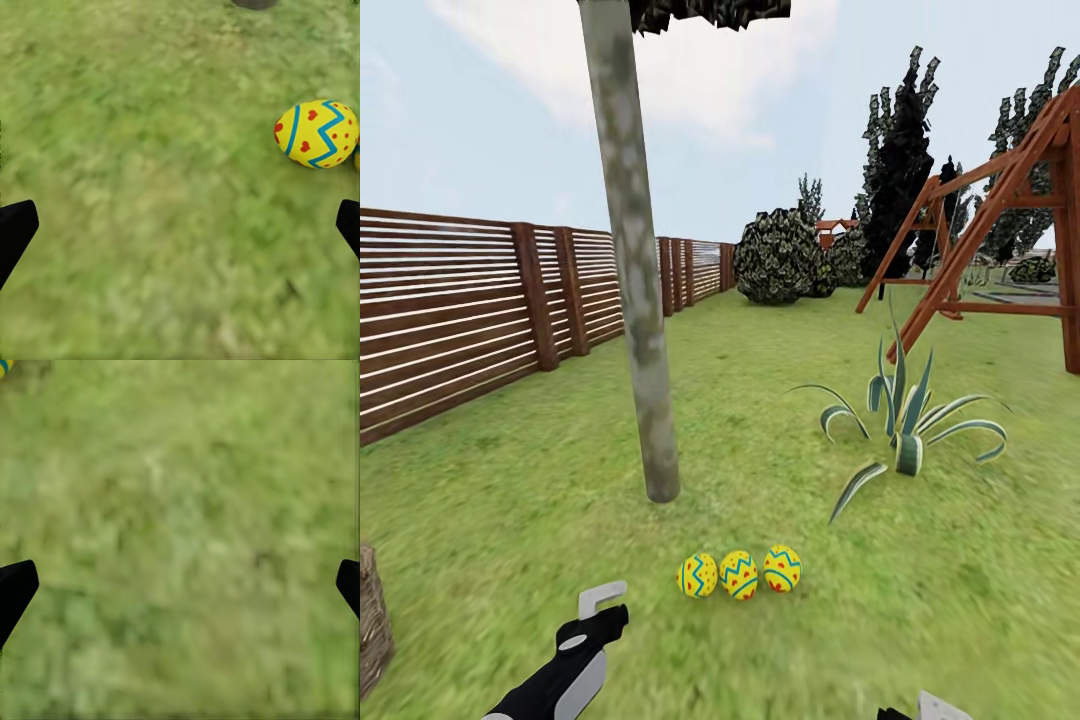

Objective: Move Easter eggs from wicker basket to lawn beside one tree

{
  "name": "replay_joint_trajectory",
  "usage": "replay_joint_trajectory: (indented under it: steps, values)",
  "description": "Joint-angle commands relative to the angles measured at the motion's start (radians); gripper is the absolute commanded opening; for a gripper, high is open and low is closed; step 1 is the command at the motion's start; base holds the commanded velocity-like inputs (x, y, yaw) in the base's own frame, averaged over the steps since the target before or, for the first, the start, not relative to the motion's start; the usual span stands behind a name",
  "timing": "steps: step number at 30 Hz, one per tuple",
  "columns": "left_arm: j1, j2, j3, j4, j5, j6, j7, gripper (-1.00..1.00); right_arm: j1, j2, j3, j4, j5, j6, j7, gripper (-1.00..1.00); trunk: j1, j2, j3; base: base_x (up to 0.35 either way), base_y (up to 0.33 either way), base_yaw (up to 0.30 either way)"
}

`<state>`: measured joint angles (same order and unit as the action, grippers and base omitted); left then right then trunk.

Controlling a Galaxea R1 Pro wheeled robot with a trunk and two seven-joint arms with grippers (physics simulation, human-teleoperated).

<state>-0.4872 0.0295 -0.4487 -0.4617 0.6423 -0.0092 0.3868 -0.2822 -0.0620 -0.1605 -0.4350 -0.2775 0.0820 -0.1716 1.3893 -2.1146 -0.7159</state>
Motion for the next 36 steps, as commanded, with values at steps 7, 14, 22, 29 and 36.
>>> replay_joint_trajectory:
  steps: [7, 14, 22, 29, 36]
  values:
    - [-0.001, -0.003, -0.008, -0.002, 0.008, -0.001, 0.007, 1.0, 0.0, 0.0, 0.0, -0.001, -0.008, 0.004, -0.003, 1.0, -0.027, 0.049, 0.021, 0.0, 0.0, 0.0]
    - [-0.001, -0.011, -0.008, -0.002, 0.007, -0.002, 0.007, 1.0, 0.0, 0.0, -0.001, 0.0, -0.007, 0.004, -0.003, 1.0, -0.054, 0.098, 0.043, 0.0, 0.0, 0.0]
    - [-0.001, -0.014, -0.008, -0.002, 0.007, -0.002, 0.007, 1.0, 0.0, -0.001, -0.001, 0.003, -0.006, 0.004, -0.003, 1.0, -0.085, 0.154, 0.068, 0.0, 0.0, 0.0]
    - [-0.001, -0.014, -0.008, -0.002, 0.007, -0.002, 0.007, 1.0, 0.0, 0.0, -0.001, 0.004, -0.006, 0.004, -0.003, 1.0, -0.111, 0.203, 0.09, 0.0, 0.0, 0.0]
    - [-0.001, -0.014, -0.008, -0.001, 0.006, -0.002, 0.007, 1.0, 0.0, 0.001, 0.0, 0.004, -0.005, 0.004, -0.003, 1.0, -0.138, 0.252, 0.112, 0.0, 0.0, 0.0]
